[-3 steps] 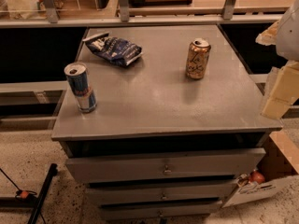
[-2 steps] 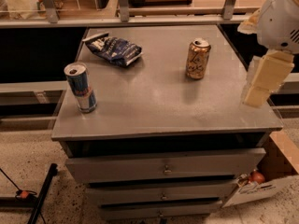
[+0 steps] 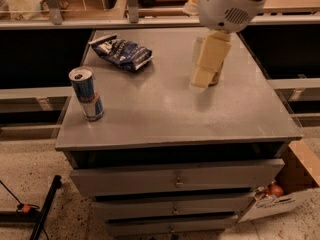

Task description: Pick redbull can

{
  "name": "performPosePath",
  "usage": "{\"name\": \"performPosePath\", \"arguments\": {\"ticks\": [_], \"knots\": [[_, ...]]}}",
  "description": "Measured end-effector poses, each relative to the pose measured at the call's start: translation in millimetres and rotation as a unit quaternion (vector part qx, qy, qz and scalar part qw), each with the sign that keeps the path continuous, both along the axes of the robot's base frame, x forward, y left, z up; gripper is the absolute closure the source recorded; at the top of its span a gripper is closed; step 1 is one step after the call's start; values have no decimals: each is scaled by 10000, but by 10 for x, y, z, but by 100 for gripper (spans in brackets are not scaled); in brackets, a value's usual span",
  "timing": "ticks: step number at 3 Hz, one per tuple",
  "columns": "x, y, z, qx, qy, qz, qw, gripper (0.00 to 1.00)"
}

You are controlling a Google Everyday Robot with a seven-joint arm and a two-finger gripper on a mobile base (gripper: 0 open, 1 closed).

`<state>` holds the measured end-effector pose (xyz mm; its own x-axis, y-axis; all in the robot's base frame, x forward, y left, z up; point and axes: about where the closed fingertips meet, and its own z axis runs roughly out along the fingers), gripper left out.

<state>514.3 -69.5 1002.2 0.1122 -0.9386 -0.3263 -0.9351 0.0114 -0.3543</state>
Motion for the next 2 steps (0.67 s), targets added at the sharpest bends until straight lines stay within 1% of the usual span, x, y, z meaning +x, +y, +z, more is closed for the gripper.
{"name": "performPosePath", "arguments": {"ticks": [1, 2], "knots": [[62, 661, -32, 74, 39, 588, 9982, 0], [62, 661, -32, 74, 38, 588, 9982, 0]]}}
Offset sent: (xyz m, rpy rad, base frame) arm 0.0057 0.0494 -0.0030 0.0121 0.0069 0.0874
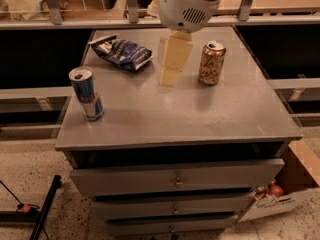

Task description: Pick redbull can

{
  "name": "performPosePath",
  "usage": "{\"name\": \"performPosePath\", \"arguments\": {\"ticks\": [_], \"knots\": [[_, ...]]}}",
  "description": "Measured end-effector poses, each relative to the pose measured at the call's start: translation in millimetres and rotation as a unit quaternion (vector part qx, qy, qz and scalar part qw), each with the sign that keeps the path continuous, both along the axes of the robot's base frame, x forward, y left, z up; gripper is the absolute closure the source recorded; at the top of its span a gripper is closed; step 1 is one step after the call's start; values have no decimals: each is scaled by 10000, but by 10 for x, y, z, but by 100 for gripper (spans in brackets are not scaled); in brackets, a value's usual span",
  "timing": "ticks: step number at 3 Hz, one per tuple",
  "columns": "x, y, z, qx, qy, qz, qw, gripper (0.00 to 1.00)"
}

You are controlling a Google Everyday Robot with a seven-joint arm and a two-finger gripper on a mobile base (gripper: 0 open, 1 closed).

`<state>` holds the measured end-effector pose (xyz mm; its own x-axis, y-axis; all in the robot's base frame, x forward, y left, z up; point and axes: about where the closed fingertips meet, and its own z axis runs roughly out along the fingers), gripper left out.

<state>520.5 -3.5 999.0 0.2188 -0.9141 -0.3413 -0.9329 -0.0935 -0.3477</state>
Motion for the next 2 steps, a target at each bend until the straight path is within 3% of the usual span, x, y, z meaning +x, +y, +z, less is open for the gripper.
{"name": "performPosePath", "arguments": {"ticks": [1, 2], "knots": [[75, 286, -95, 378, 94, 403, 9984, 0], [266, 694, -359, 1292, 322, 909, 9869, 0]]}}
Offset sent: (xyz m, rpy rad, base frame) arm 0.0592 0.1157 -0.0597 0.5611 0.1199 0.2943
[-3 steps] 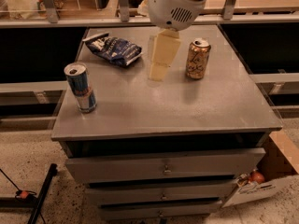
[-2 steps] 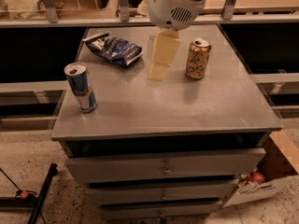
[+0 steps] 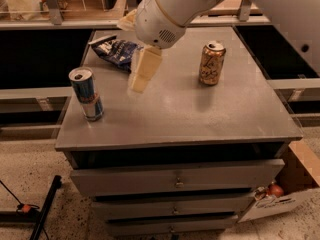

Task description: Pick redbull can

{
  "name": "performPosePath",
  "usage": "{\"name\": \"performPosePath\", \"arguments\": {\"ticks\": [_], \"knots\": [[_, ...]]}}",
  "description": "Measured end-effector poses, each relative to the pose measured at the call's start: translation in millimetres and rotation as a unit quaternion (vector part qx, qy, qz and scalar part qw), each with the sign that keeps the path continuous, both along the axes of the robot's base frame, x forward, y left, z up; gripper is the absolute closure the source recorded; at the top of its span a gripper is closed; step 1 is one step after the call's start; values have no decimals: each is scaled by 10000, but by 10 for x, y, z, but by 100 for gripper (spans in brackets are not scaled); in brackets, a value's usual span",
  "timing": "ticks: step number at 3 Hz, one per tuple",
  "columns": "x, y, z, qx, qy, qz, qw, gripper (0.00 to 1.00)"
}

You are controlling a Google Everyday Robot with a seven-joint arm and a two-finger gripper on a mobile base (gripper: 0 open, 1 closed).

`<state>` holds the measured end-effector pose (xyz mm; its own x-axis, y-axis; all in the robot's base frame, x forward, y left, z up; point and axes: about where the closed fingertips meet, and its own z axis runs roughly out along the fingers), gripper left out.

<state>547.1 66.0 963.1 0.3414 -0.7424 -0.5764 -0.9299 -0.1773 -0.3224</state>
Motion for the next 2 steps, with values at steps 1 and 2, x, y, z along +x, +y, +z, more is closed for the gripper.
{"name": "performPosePath", "arguments": {"ticks": [1, 2], "knots": [[165, 334, -240, 666, 296, 259, 9970, 0], [251, 552, -455, 1078, 648, 322, 9915, 0]]}}
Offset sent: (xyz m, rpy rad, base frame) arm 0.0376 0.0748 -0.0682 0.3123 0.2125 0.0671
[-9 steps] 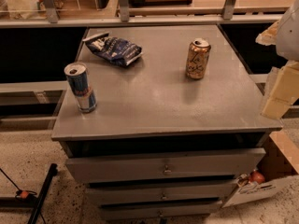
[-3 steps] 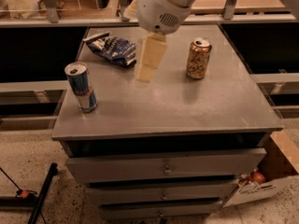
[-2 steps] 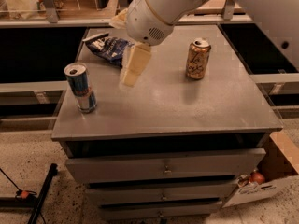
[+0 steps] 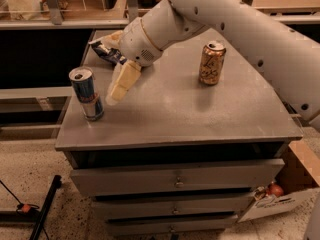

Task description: Pick redbull can

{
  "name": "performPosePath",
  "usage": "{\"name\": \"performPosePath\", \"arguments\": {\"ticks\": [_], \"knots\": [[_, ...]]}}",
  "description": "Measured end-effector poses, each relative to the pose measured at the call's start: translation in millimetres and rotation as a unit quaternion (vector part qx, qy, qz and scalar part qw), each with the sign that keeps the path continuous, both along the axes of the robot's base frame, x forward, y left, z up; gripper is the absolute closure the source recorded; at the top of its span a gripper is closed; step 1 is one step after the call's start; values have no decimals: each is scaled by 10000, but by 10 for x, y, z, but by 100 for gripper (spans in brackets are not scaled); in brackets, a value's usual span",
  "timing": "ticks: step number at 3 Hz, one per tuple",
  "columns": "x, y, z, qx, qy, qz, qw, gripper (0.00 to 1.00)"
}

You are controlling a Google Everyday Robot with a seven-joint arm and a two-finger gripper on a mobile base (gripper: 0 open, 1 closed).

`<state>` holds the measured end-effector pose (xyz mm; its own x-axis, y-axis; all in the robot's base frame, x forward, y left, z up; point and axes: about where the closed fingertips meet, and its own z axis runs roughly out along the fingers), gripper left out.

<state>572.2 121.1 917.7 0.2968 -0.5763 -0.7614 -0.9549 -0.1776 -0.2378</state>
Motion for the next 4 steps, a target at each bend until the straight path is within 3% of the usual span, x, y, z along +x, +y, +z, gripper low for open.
{"name": "performPosePath", "arguments": {"ticks": [2, 3, 4], "knots": [[-33, 261, -186, 358, 481, 223, 9980, 0], [-95, 368, -211, 472, 626, 394, 9961, 17], [-184, 471, -190, 590, 717, 598, 9939, 41]]}}
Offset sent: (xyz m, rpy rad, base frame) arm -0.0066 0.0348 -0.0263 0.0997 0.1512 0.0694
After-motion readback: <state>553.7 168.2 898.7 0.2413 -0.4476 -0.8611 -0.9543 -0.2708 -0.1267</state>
